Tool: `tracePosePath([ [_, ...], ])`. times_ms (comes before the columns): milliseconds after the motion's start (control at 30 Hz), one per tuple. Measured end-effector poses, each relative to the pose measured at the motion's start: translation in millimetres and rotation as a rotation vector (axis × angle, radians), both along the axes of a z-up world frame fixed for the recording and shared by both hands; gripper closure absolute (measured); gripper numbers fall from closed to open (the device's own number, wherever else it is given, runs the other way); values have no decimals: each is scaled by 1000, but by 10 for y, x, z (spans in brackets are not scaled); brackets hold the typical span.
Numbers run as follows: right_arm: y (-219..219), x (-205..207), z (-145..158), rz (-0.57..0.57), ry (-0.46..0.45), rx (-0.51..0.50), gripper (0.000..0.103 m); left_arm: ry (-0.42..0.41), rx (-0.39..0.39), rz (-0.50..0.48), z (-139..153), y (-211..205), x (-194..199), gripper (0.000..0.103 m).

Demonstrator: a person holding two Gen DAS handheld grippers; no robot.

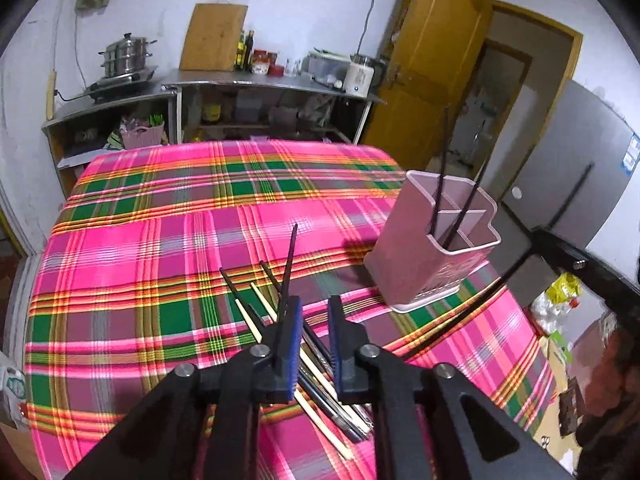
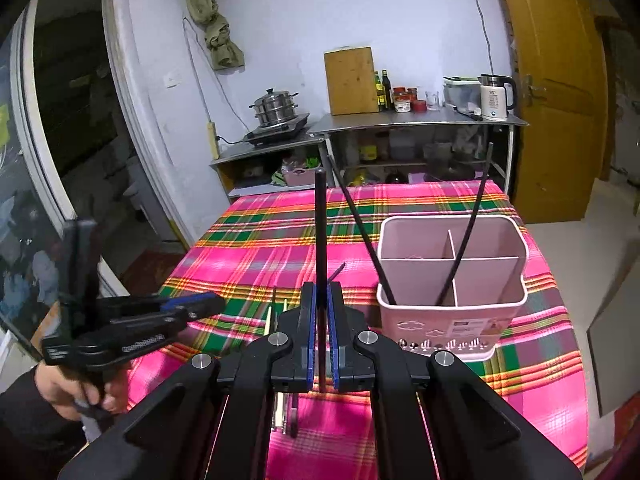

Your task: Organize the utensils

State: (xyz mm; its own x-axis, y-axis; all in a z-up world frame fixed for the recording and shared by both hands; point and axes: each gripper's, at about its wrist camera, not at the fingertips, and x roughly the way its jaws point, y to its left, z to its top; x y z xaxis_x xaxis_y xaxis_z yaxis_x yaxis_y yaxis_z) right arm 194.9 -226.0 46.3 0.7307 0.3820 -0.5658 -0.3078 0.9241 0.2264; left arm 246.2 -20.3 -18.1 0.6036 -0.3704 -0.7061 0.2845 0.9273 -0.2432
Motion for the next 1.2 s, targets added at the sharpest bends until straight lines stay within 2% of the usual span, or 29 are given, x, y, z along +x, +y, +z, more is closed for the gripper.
tracePosePath([
  [167, -58, -7, 8, -9, -4, 3, 98, 16, 46, -35, -202, -116, 241, 82],
  [400, -189, -1, 1, -34, 3, 8, 97, 60, 89, -71, -538, -292, 671, 82],
  [800, -377, 102, -70, -67, 28, 11, 97, 137, 162, -74, -1049, -458, 1320, 82],
  [933, -379, 125, -89, -66, 32, 8, 97, 127, 175, -87, -1085, -498, 1380, 82],
  [1067, -368, 155, -101, -66, 34, 9, 97, 111, 233, -112, -1095, -595, 1395, 82],
  [1167, -378, 157, -124, -68, 39, 10, 97, 113, 261, -123, -1095, -632, 1415, 88],
  [1200, -379, 156, -130, -68, 40, 10, 97, 117, 261, -123, -1096, -631, 1431, 97],
])
